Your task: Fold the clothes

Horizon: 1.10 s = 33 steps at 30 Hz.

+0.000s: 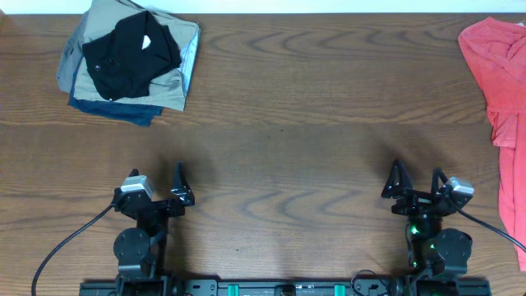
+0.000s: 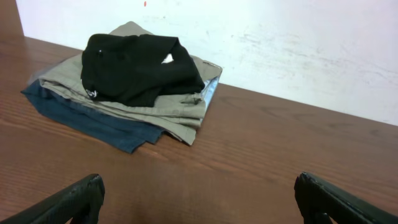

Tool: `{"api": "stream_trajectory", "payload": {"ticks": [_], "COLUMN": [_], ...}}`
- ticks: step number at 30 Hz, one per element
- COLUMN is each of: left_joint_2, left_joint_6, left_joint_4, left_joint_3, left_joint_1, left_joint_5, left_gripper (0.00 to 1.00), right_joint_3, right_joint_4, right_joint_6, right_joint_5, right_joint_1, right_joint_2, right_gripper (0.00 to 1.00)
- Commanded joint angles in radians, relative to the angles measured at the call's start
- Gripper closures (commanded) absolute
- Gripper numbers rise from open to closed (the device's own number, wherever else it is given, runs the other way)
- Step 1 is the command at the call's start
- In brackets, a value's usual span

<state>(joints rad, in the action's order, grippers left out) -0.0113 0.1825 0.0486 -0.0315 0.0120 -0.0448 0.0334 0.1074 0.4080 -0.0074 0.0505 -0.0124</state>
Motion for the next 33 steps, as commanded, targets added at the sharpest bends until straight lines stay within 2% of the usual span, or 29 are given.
{"api": "stream_trajectory", "payload": {"ticks": [1, 4, 28, 33], "left_joint_2": [0.005, 0.005, -0.001, -0.001], "left_joint_6": [-0.01, -0.01, -0.01, -0.01], "left_joint_4": [0.019, 0.019, 0.019, 0.019], "left_joint_3": [0.027, 0.027, 0.027, 0.027], "left_joint_1": [0.003, 0.003, 0.003, 0.003], "left_joint_5": [0.016, 0.016, 0.016, 0.016], "left_gripper": [0.02, 0.02, 0.02, 0.02], "right_joint_3": [-0.014, -0.014, -0.015, -0.015], "right_joint_4": [-0.003, -0.005, -0.007, -0.011], "right_joint_6": [-0.028, -0.092, -0.092, -0.145], "right_joint_5": [0.003, 0.003, 0.003, 0.046], "right_joint_1": [0.014, 0.014, 0.049, 0.049], "right_joint_2": [0.008, 0.008, 0.008, 0.008], "right_gripper": [0.01, 0.01, 0.01, 0.01]}}
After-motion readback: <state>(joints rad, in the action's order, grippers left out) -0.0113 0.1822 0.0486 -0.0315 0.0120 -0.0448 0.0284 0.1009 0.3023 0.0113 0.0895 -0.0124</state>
